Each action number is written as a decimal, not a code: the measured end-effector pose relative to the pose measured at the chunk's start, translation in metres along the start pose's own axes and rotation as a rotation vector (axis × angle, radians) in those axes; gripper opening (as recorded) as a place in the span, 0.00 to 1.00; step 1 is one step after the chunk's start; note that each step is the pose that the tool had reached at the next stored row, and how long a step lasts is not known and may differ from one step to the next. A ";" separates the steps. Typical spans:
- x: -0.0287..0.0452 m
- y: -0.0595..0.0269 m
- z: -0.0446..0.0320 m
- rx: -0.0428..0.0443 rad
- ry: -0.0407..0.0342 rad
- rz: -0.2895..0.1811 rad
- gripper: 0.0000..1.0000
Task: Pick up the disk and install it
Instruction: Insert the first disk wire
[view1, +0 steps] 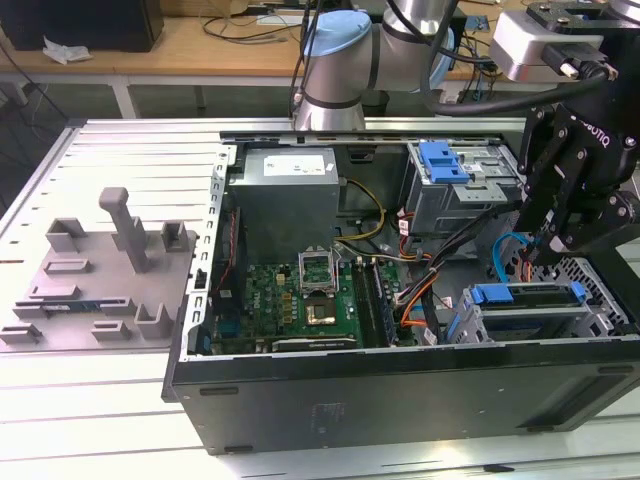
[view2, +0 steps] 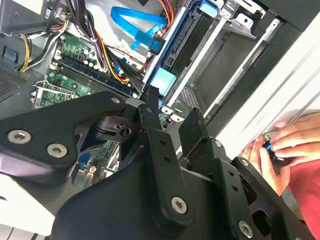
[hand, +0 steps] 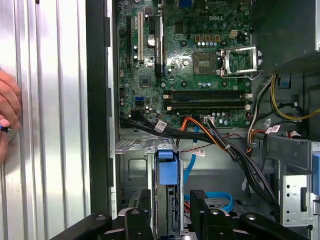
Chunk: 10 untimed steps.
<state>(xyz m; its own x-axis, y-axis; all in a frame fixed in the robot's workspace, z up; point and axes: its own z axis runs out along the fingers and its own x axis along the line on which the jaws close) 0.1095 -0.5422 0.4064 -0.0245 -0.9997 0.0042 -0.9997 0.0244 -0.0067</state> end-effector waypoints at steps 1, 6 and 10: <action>0.0000 0.0000 0.0000 0.0000 -0.0001 0.000 0.44; -0.0342 0.0004 -0.0002 -0.0007 0.0580 0.000 0.44; -0.0448 -0.0009 -0.0002 -0.0113 0.1935 -0.002 0.44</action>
<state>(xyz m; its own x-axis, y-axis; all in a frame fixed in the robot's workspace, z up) 0.1115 -0.4974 0.4064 -0.0224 -0.9803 0.1965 -0.9997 0.0238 0.0047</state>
